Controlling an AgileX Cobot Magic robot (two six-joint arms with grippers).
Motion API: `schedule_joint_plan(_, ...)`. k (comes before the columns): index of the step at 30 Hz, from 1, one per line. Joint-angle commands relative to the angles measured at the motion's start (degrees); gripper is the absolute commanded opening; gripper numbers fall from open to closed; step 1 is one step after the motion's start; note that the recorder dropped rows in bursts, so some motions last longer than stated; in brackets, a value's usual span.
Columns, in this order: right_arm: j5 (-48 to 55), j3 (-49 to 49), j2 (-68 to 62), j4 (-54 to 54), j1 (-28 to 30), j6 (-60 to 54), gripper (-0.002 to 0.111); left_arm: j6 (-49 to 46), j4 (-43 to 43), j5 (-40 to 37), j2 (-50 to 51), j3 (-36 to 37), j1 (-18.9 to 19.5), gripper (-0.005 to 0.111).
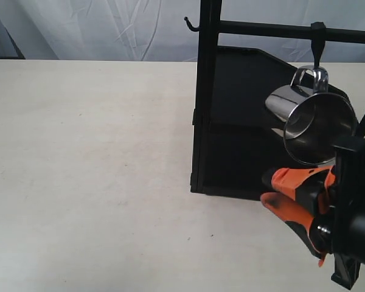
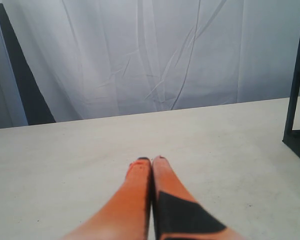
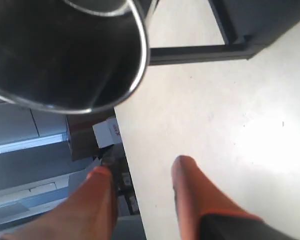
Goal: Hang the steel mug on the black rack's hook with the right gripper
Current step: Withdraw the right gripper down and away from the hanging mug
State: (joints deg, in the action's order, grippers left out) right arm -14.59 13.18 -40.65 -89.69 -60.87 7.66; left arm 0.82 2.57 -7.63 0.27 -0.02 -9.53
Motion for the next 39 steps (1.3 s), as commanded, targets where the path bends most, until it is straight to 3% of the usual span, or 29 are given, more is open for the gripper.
schedule_joint_plan(1,1.72,-0.31,0.35,1.16,0.20,-0.54,0.020,0.14,0.08,0.30,-0.27,0.02,-0.27,0.002)
schedule_joint_plan(5,7.63,-0.31,0.35,1.85,0.20,-0.43,0.012,0.14,0.08,0.30,-0.27,0.02,-0.27,0.002)
schedule_joint_plan(14,15.50,-0.31,0.35,14.83,0.20,-0.63,0.012,0.14,0.08,0.30,-0.27,0.02,-0.27,0.002)
schedule_joint_plan(19,20.35,-0.31,0.35,14.85,0.20,-0.63,0.012,0.14,0.08,0.30,-0.27,0.02,-0.27,0.002)
schedule_joint_plan(36,20.84,-0.31,1.63,12.54,0.31,-0.16,0.012,0.14,-0.16,0.30,-0.27,0.02,-0.27,0.002)
schedule_joint_plan(39,26.13,-0.14,3.99,14.25,1.22,-0.16,0.012,0.14,-0.05,0.30,-0.27,0.02,-0.27,0.002)
